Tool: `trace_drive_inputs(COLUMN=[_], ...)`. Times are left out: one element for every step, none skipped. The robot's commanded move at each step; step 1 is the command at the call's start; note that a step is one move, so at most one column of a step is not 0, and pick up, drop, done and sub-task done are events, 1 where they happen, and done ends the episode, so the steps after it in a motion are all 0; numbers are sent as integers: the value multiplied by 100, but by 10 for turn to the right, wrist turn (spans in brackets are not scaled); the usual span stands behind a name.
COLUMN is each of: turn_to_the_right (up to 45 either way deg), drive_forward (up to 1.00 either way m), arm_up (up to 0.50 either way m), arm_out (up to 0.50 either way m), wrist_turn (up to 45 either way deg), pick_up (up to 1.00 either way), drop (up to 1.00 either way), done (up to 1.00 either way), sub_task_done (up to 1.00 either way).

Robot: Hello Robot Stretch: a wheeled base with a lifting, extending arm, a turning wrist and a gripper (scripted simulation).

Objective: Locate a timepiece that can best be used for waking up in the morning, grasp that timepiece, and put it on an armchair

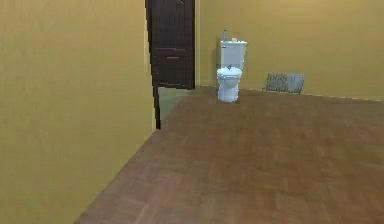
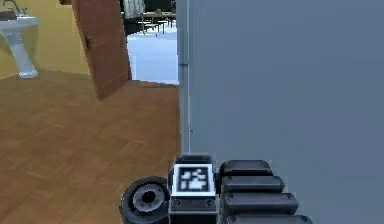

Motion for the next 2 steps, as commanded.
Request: trace_drive_inputs(turn_to_the_right=[0, 0], drive_forward=[100, 100], arm_up=[0, 0], arm_out=[0, 0], wrist_turn=[0, 0], pick_up=[0, 0], drop=[0, 0], done=[0, 0], sub_task_done=[0, 0])
